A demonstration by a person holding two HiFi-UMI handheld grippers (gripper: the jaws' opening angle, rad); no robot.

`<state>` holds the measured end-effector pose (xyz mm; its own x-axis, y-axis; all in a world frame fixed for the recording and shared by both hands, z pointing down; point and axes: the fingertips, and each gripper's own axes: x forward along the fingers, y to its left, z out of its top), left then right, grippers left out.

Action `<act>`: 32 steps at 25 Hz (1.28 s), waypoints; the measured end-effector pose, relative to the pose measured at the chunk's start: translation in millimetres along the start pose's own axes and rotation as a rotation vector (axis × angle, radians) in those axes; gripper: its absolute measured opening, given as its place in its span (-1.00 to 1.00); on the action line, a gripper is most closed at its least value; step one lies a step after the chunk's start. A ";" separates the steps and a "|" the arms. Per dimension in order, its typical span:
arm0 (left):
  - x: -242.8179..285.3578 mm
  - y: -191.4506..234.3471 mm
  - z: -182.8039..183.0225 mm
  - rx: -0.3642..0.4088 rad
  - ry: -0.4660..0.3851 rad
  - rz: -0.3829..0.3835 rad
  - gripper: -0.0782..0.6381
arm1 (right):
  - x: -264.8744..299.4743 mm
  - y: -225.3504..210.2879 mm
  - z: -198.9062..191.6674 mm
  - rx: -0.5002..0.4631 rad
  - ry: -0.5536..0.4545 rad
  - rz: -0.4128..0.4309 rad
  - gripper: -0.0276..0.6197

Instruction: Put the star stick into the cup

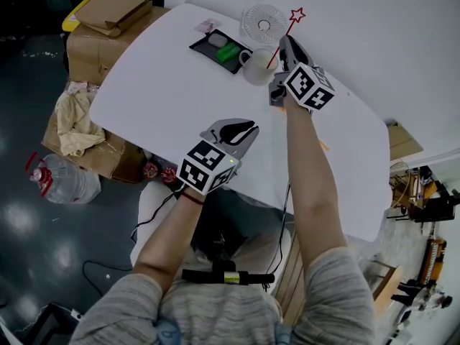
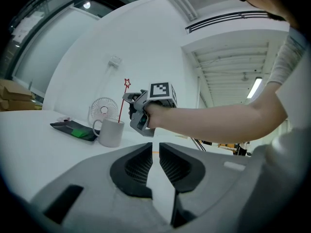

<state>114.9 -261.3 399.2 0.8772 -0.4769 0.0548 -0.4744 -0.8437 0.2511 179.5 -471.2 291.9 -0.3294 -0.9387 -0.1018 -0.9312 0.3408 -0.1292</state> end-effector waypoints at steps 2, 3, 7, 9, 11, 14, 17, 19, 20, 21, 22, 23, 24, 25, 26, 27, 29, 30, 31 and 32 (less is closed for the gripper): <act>0.9 -0.7 0.1 0.001 0.001 -0.002 -0.63 | -0.7 0.9 -12.4 0.002 0.048 0.015 -0.85; 1.3 -0.8 0.4 0.000 0.001 -0.003 -0.63 | -0.7 1.4 -18.8 0.012 0.075 0.027 -0.85; 3.6 -3.4 0.8 -0.001 0.002 -0.006 -0.63 | -5.8 -0.7 -33.8 0.089 0.166 0.065 -0.72; 4.1 -4.1 0.6 -0.002 0.003 -0.005 -0.63 | -12.3 -5.1 -34.2 0.094 0.194 0.061 -0.64; 4.3 -3.9 0.8 -0.001 0.003 -0.005 -0.63 | -19.0 -8.4 -32.5 0.073 0.219 0.070 -0.64; 4.8 -5.4 1.0 0.002 0.005 -0.008 -0.63 | -31.9 -11.2 -34.3 0.015 0.294 0.114 -0.64; 5.7 -5.0 -0.1 0.000 0.008 -0.009 -0.63 | -48.0 -10.6 -49.6 -0.061 0.436 0.193 -0.64; 6.4 -4.5 -1.6 -0.002 0.013 -0.008 -0.63 | -61.3 -11.9 -64.9 -0.136 0.552 0.244 -0.64; 6.6 -4.5 -2.3 -0.002 0.016 -0.008 -0.63 | -68.5 -12.9 -73.0 -0.176 0.609 0.268 -0.64; 6.7 -4.6 -2.8 -0.003 0.018 -0.008 -0.63 | -75.6 -14.4 -80.9 -0.213 0.663 0.288 -0.64; 6.7 -4.7 -3.2 -0.003 0.019 -0.008 -0.63 | -82.3 -17.2 -88.5 -0.246 0.712 0.301 -0.64; 6.5 -4.7 -3.5 -0.002 0.020 -0.007 -0.63 | -88.9 -21.6 -96.1 -0.277 0.760 0.306 -0.64; 6.2 -4.5 -3.7 -0.001 0.020 -0.007 -0.63 | -95.6 -27.3 -104.2 -0.311 0.810 0.306 -0.64; 5.8 -4.4 -3.8 0.000 0.021 -0.008 -0.63 | -103.0 -34.0 -113.0 -0.349 0.866 0.304 -0.64; 5.5 -4.3 -4.0 0.000 0.021 -0.009 -0.63 | -110.9 -41.0 -122.2 -0.388 0.926 0.303 -0.64; 5.2 -4.2 -4.2 0.000 0.021 -0.010 -0.63 | -118.9 -47.7 -131.5 -0.425 0.988 0.303 -0.64; 4.8 -3.5 -4.3 0.000 0.023 -0.009 -0.63 | -132.4 -58.5 -147.8 -0.468 1.090 0.308 -0.64; 4.9 -3.2 -4.1 0.000 0.023 -0.009 -0.63 | -137.2 -62.0 -153.7 -0.475 1.126 0.313 -0.64; 5.0 -3.2 -4.0 0.001 0.024 -0.008 -0.63 | -141.1 -64.5 -157.8 -0.478 1.154 0.317 -0.64; 5.0 -3.4 -3.9 0.002 0.026 -0.008 -0.63 | -144.2 -66.6 -160.6 -0.481 1.176 0.320 -0.64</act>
<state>121.2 -259.8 402.4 0.8826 -0.4636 0.0776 -0.4674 -0.8481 0.2494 264.0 -366.9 473.6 -0.2555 -0.3872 0.8859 -0.6686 0.7327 0.1274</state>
